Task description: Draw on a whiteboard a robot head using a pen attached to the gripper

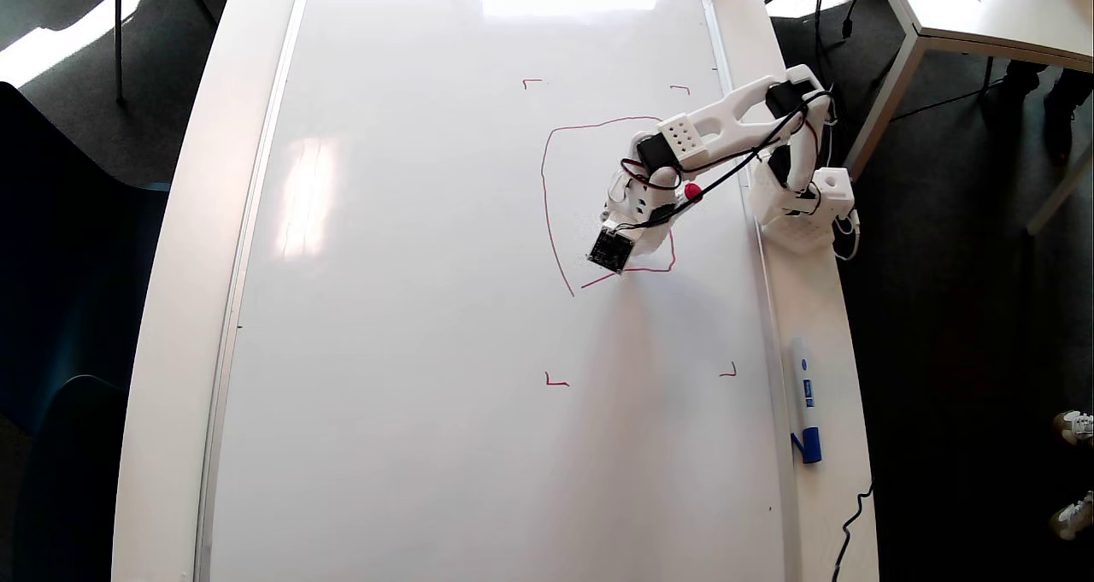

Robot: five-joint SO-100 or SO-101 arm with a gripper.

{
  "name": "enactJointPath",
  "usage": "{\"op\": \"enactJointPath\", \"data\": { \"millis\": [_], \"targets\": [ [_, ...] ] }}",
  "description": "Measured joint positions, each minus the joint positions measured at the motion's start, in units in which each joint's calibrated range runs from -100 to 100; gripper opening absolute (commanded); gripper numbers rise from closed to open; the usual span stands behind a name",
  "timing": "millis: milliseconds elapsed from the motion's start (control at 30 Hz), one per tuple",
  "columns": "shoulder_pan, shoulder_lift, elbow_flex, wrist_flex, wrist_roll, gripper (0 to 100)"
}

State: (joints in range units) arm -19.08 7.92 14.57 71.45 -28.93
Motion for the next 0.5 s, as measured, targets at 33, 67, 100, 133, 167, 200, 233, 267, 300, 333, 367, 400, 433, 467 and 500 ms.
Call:
{"op": "enactJointPath", "data": {
  "millis": [33, 67, 100, 133, 167, 200, 233, 267, 300, 333, 367, 400, 433, 467, 500],
  "targets": [
    [0.6, -0.6, 0.7, 0.0, 0.0, 1],
    [1.2, -1.0, 1.3, 0.2, 0.0, 1],
    [2.6, -1.4, 1.7, 0.4, 0.0, 1],
    [3.1, -1.4, 1.8, 0.5, 0.0, 1],
    [3.8, -1.4, 1.8, 0.3, 0.0, 1],
    [4.7, -1.4, 1.8, 0.3, 0.0, 1],
    [5.6, -1.4, 1.8, 0.3, 0.0, 1],
    [7.0, -1.4, 1.8, 0.3, 0.1, 1],
    [7.4, -1.4, 1.8, 0.3, 0.2, 1],
    [7.8, -1.4, 1.8, -0.3, 0.6, 1],
    [8.2, -1.4, 1.8, -1.1, 0.7, 1],
    [8.6, -1.4, 1.8, -1.8, 0.9, 1],
    [9.0, -1.4, 1.8, -3.0, 1.0, 1],
    [9.0, -1.4, 1.8, -3.3, 1.0, 1],
    [9.0, -1.4, 1.8, -4.1, 1.1, 1]
  ]
}}
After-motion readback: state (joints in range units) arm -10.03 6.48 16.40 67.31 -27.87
